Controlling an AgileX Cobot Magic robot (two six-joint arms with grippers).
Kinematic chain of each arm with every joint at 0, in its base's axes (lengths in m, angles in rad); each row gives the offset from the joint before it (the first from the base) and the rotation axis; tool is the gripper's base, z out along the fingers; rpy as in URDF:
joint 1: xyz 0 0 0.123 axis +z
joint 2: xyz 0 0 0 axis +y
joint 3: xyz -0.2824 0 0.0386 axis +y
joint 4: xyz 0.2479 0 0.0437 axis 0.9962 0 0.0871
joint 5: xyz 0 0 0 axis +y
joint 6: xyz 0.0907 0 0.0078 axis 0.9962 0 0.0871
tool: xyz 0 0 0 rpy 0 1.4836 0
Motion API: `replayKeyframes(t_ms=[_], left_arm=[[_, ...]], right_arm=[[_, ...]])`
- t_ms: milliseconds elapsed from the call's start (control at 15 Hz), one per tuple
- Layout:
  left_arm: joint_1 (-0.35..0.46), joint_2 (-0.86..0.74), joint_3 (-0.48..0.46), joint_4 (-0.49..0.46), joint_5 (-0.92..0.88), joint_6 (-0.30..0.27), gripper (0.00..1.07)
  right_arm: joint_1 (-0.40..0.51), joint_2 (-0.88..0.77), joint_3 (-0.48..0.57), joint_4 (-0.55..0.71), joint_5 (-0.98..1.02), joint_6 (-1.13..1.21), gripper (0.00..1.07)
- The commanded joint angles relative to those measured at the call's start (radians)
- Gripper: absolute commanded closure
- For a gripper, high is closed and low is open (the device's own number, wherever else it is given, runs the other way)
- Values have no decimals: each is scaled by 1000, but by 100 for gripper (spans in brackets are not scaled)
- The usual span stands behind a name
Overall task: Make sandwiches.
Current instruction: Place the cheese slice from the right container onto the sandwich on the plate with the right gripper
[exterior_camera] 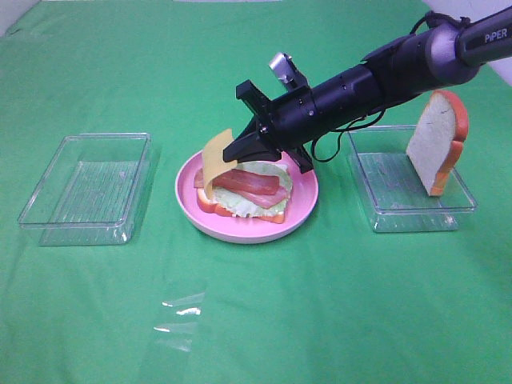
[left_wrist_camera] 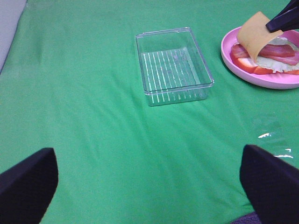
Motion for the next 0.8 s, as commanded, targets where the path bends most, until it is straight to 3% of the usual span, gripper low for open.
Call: replayKeyframes(t_ms=[67, 200, 533, 800], left_arm=[[-4, -15, 3, -10, -9, -7, 9], [-4, -15, 3, -10, -9, -7, 9], [-4, -15, 3, -10, -9, -7, 9], [-4, -15, 3, -10, -9, -7, 9]], right_arm=[[-2, -6, 2, -35, -11, -11, 107], [-2, -15, 2, -41, -22, -9, 107], [-2, -66, 2, -248, -78, 85, 107], [-2, -69, 2, -285, -80, 116, 107]])
